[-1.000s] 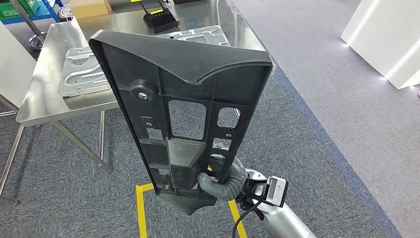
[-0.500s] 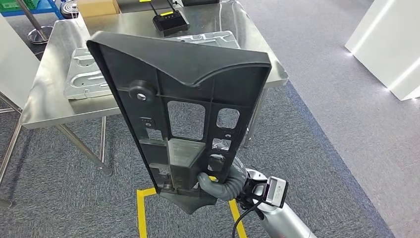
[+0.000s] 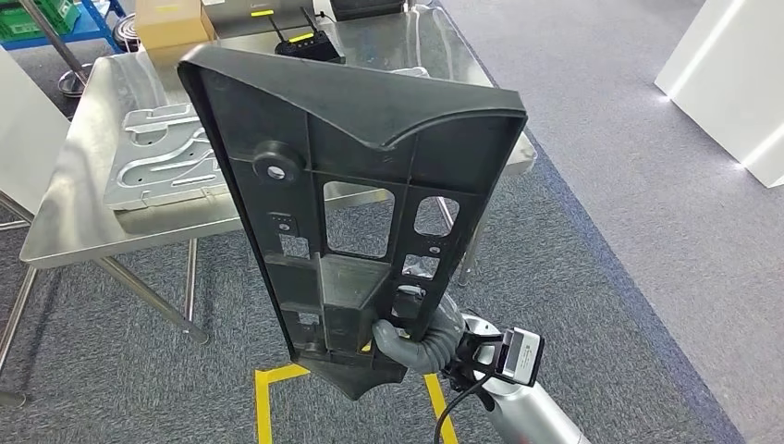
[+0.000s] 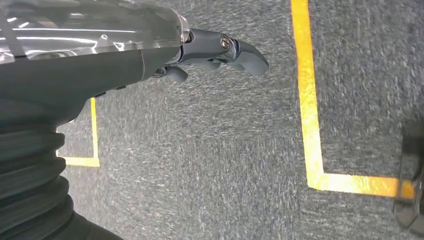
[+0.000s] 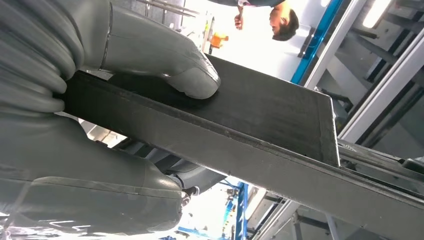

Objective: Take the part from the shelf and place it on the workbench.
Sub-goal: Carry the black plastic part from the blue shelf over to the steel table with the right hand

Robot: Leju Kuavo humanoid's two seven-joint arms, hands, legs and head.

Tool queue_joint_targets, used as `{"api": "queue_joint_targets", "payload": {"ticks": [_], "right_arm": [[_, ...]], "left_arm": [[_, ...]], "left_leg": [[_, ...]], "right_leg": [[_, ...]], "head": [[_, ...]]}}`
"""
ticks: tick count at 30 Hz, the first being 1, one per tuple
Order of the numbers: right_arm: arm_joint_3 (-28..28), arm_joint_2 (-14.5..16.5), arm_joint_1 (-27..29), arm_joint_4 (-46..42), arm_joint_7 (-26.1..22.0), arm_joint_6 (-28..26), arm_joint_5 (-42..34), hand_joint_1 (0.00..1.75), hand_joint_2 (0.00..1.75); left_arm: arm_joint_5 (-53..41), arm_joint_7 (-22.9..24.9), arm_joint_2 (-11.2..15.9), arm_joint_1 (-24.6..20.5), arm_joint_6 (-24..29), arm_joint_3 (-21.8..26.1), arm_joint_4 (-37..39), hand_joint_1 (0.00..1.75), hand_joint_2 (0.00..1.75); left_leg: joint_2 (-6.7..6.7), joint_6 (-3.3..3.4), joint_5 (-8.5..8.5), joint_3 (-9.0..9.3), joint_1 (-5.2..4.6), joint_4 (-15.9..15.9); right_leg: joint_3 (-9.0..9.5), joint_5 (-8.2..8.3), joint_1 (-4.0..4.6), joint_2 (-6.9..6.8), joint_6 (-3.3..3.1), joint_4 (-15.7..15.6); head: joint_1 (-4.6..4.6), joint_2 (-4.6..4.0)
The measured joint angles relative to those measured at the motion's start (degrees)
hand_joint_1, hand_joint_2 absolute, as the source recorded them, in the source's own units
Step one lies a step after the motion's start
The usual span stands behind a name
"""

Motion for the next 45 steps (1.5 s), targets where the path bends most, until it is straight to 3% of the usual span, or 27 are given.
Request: {"api": "queue_joint_targets", "payload": {"ticks": [1, 2, 4, 6, 9, 11, 12, 14, 15, 16, 17, 19, 20, 21, 24, 26, 28, 30, 31, 32, 34, 35, 36, 41, 43, 45], "right_arm": [[0.0, 0.0, 0.0, 0.0, 0.0, 0.0, 0.0, 1.75, 1.75], [0.0, 0.0, 0.0, 0.0, 0.0, 0.0, 0.0, 1.75, 1.75], [0.0, 0.1, 0.0, 0.0, 0.0, 0.1, 0.0, 1.75, 1.75], [0.0, 0.1, 0.0, 0.0, 0.0, 0.2, 0.0, 1.75, 1.75], [0.0, 0.2, -0.1, 0.0, 0.0, 0.3, -0.1, 1.75, 1.75], [0.0, 0.2, -0.2, -0.1, 0.0, 0.4, -0.1, 1.75, 1.75], [0.0, 0.2, -0.2, -0.2, 0.0, 0.4, -0.2, 1.75, 1.75], [-0.1, 0.1, -0.1, -0.2, 0.0, 0.3, -0.2, 1.75, 1.75], [-0.1, 0.1, 0.0, -0.2, 0.0, 0.2, -0.2, 1.75, 1.75], [-0.1, 0.1, 0.1, -0.2, 0.0, 0.2, -0.2, 1.75, 1.75], [-0.1, 0.1, 0.2, -0.2, 0.0, 0.2, -0.2, 1.75, 1.75], [-0.1, 0.1, 0.1, -0.2, 0.0, 0.4, -0.3, 1.75, 1.75], [-0.1, 0.1, 0.0, -0.1, 0.0, 0.6, -0.4, 1.75, 1.75], [0.0, 0.1, -0.1, -0.1, 0.0, 0.7, -0.5, 1.75, 1.75], [0.0, 0.2, -0.4, 0.0, 0.0, 0.9, -0.8, 1.75, 1.75], [0.0, 0.3, -0.6, 0.0, 0.0, 0.9, -0.9, 1.75, 1.75], [0.0, 0.4, -0.7, 0.0, 0.0, 0.8, -0.9, 1.75, 1.75], [0.0, 0.5, -0.7, 0.1, 0.0, 0.7, -0.9, 1.75, 1.75], [0.0, 0.5, -0.6, 0.2, 0.0, 0.7, -0.9, 1.75, 1.75], [0.0, 0.5, -0.5, 0.2, 0.0, 0.6, -0.9, 1.75, 1.75], [0.0, 0.5, -0.5, 0.2, 0.0, 0.6, -0.9, 1.75, 1.75], [0.0, 0.5, -0.5, 0.2, 0.0, 0.6, -0.9, 1.75, 1.75], [0.0, 0.5, -0.5, 0.2, 0.0, 0.6, -0.9, 1.75, 1.75], [0.0, 0.4, -0.4, 0.1, 0.0, 0.6, -0.9, 1.75, 1.75], [0.0, 0.4, -0.4, 0.0, 0.0, 0.6, -0.9, 1.75, 1.75], [0.0, 0.3, -0.2, 0.0, 0.0, 0.5, -0.9, 1.75, 1.75]], "left_arm": [[0.0, 0.0, 0.0, 0.2, 0.0, 0.0, 0.0, 0.0, 1.75], [0.0, 0.0, 0.0, 0.3, -0.1, 0.0, 0.0, 0.0, 1.75], [0.0, -0.1, 0.0, 0.4, -0.1, 0.0, 0.0, 0.0, 1.75], [0.0, -0.1, 0.1, 0.3, -0.1, 0.0, 0.0, 0.0, 1.75], [0.0, -0.1, 0.1, 0.4, -0.1, 0.0, 0.0, 0.0, 1.75], [0.0, -0.2, 0.1, 0.4, 0.0, 0.0, 0.0, 0.0, 1.75], [0.0, -0.2, 0.1, 0.4, 0.0, 0.0, 0.0, 0.0, 1.75], [0.0, -0.2, 0.1, 0.4, 0.0, 0.0, 0.0, 0.0, 1.75], [0.0, -0.2, 0.1, 0.4, 0.0, 0.0, 0.0, 0.0, 1.75], [0.0, -0.2, 0.1, 0.5, 0.0, 0.0, 0.0, 0.0, 1.75], [0.0, -0.2, 0.1, 0.5, 0.0, 0.0, 0.0, 0.0, 1.75], [0.0, -0.2, 0.1, 0.6, 0.0, 0.0, 0.0, 0.0, 1.75], [0.0, -0.3, 0.1, 0.6, 0.1, 0.0, 0.0, 0.0, 1.75], [0.0, -0.3, 0.1, 0.6, 0.0, 0.0, 0.0, 0.0, 1.75], [0.0, -0.7, 0.2, 0.7, -0.1, 0.0, 0.0, 0.0, 1.75], [0.0, -0.8, 0.3, 0.7, -0.2, 0.0, 0.0, 0.0, 1.75], [0.0, -0.9, 0.4, 0.8, -0.2, 0.1, 0.0, 0.0, 1.75], [0.0, -0.9, 0.5, 1.0, -0.3, 0.1, 0.0, 0.0, 1.75], [0.0, -0.9, 0.5, 1.2, -0.3, 0.1, 0.0, 0.0, 1.75], [0.0, -1.0, 0.6, 1.4, -0.3, 0.1, 0.0, 0.0, 1.75], [0.0, -1.0, 0.6, 1.5, -0.3, 0.1, 0.0, 0.0, 1.75], [0.0, -1.0, 0.7, 1.6, -0.3, 0.1, 0.0, 0.0, 1.75], [0.0, -1.0, 0.7, 1.6, -0.3, 0.1, 0.0, 0.0, 1.75], [0.0, -1.2, 0.6, 1.7, -0.2, 0.1, 0.0, 0.0, 1.75], [0.0, -1.2, 0.6, 1.7, -0.2, 0.1, 0.0, 0.0, 1.75], [0.0, -1.2, 0.6, 1.7, -0.2, 0.1, 0.0, 0.0, 1.75]], "left_leg": [[0.02, -0.05, 1.31, -0.93, 0.04, 0.0], [0.05, -0.01, 3.83, -0.63, 0.07, -2.3], [0.21, 0.32, 9.34, 2.02, -0.04, -10.3], [0.31, 0.89, 11.24, 3.92, -0.39, -15.2], [0.23, 1.82, 10.57, 4.26, -0.54, -16.0], [0.17, 2.52, 10.27, 4.91, -0.25, -16.4], [0.15, 2.85, 10.07, 5.3, -0.15, -16.6], [0.12, 3.25, 9.45, 5.88, -0.26, -16.6], [0.07, 3.31, 9.1, 6.23, -0.32, -16.6], [0.0, 3.3, 8.71, 6.69, -0.37, -16.5], [-0.09, 3.25, 8.27, 7.3, -0.4, -16.5], [-0.26, 3.01, 7.23, 8.67, -0.49, -16.5], [-0.34, 2.76, 6.73, 9.12, -0.6, -16.5], [-0.38, 2.48, 6.35, 9.34, -0.67, -16.4], [-0.32, 1.57, 5.67, 9.62, -0.68, -16.7], [-0.15, 1.02, 4.53, 9.37, -0.62, -15.0], [-0.01, 0.48, 2.02, 6.16, -0.43, -8.6], [0.01, 0.05, 0.17, 1.06, -0.15, -1.0], [0.03, -0.09, 0.71, -0.68, -0.02, 0.6], [0.05, -0.17, 2.54, -1.27, 0.1, -0.1], [0.2, -0.13, 8.31, 0.49, 0.25, -7.3], [0.29, 0.0, 10.33, 1.89, 0.15, -11.2], [0.38, 0.29, 11.31, 2.93, 0.03, -13.8], [0.27, 2.18, 10.24, 4.19, -0.1, -15.7], [0.26, 2.88, 9.8, 4.86, -0.06, -15.9], [0.23, 3.27, 9.17, 5.39, -0.26, -15.9]], "right_leg": [[0.48, -0.42, 0.01, 0.01, 0.04, 0.0], [1.1, -0.89, 0.01, 0.02, 0.12, 0.1], [2.44, -1.92, 0.09, 0.02, 0.45, 0.1], [2.97, -2.62, 0.22, 0.07, 0.98, 0.1], [3.08, -3.18, 0.21, 0.06, 1.94, -0.1], [2.22, -4.51, 0.21, 0.04, 2.5, 2.2], [0.61, -5.83, 0.18, 0.04, 2.68, 5.3], [-4.48, -8.52, 0.16, 0.04, 2.83, 13.6], [-6.79, -8.79, 0.15, 0.04, 2.87, 16.6], [-8.12, -7.79, 0.15, 0.04, 2.85, 17.5], [-8.28, -5.55, 0.16, 0.04, 2.74, 16.0], [-6.01, 0.18, 0.25, 0.06, 2.21, 8.5], [-4.67, 1.89, 0.36, 0.07, 1.88, 4.9], [-3.81, 2.58, 0.45, 0.07, 1.58, 2.8], [-3.14, 1.84, 0.52, 0.15, 0.79, 1.4], [-2.19, 1.53, 0.28, 0.1, 0.21, 0.6], [-1.16, 1.06, 0.12, -0.04, -0.17, 0.2], [-0.47, 0.39, 0.11, -0.04, -0.22, 0.2], [-0.05, 0.01, 0.1, -0.01, -0.18, 0.2], [0.48, -0.42, 0.08, 0.02, -0.1, 0.2], [1.76, -1.43, 0.02, 0.05, 0.23, 0.2], [2.29, -1.95, 0.09, 0.09, 0.53, 0.3], [2.58, -2.36, 0.17, 0.13, 0.85, 0.4], [2.56, -4.06, 0.21, 0.07, 2.41, 1.5], [-0.52, -6.66, 0.12, 0.07, 2.8, 7.5], [-5.81, -9.13, 0.12, 0.06, 2.9, 15.7]], "head": [[0.0, 0.0], [0.0, 0.0], [0.01, 0.0], [0.0, 0.0], [-0.01, 0.0], [-0.01, 0.0], [-0.01, 0.0], [0.0, 0.0], [0.0, 0.0], [0.0, 0.0], [0.0, 0.0], [0.0, 0.0], [0.0, 0.0], [0.0, 0.0], [-0.01, 0.0], [-0.01, 0.0], [-0.01, 0.0], [-0.01, 0.0], [-0.01, 0.0], [-0.01, 0.0], [-0.01, 0.0], [-0.01, 0.0], [-0.01, 0.0], [-0.01, 0.0], [0.0, 0.0], [0.0, 0.0]]}}
